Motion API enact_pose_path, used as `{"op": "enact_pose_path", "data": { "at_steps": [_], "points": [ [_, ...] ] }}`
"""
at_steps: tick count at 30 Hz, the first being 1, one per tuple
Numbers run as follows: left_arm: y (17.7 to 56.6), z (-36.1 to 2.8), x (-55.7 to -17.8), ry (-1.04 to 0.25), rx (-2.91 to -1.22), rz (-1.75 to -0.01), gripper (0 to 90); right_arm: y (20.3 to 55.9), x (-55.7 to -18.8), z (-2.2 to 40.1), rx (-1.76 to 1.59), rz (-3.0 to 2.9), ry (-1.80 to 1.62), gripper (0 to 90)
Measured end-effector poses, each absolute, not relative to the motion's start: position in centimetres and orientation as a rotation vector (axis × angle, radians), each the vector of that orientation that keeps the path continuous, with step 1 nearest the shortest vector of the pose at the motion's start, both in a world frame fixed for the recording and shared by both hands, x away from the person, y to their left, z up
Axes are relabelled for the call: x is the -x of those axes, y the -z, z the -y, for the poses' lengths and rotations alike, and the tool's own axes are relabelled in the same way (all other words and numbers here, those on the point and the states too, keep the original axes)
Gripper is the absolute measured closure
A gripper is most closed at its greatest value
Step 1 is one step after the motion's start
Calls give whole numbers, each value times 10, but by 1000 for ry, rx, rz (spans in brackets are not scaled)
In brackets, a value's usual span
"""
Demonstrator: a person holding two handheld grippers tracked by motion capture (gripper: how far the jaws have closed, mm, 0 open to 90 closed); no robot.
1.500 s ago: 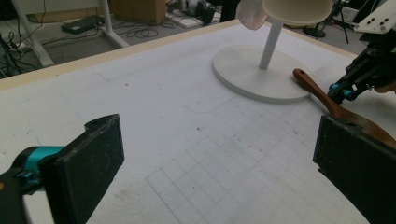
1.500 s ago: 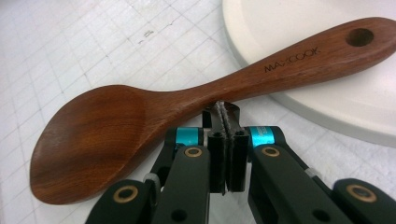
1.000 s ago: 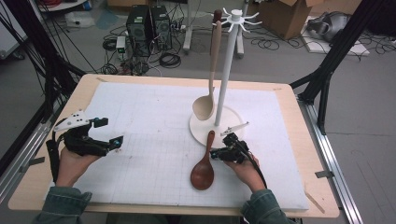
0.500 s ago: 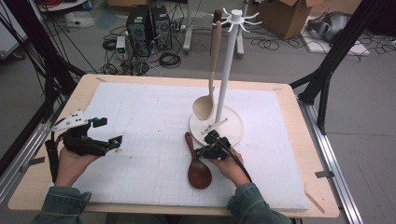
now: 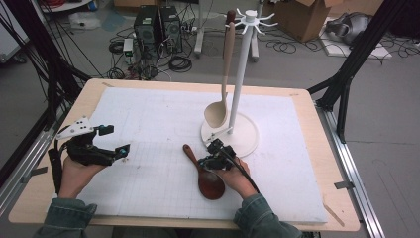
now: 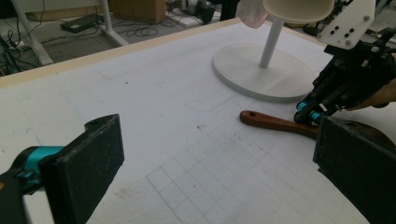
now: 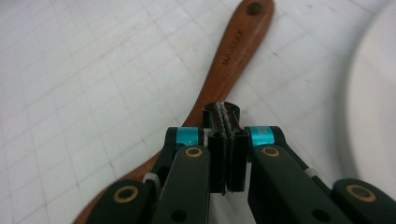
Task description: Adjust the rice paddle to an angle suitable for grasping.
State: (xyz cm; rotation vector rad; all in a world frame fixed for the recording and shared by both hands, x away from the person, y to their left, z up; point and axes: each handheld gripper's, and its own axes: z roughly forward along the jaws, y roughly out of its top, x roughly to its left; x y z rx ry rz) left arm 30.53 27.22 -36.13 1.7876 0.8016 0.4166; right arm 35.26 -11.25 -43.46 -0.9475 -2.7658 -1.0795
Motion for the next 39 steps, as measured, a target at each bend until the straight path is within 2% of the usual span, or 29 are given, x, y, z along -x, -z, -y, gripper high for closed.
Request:
{"op": "enact_pose_path", "data": {
  "at_steps": [14,30,32,39],
  "points": [
    [363,-270,-306,-398,-1797,-791,24,434,-342,74,774,2808,1056,900],
    [366,-266,-306,-376,-1814,-766,31,433,-334,65,657,2808,1051,896],
    [366,-266,-306,-371,-1814,-759,57,431,-334,66,648,2813,1073,895],
    [369,-262,-306,-359,-1825,-750,61,423,-332,73,643,2804,1136,795]
  ]
}}
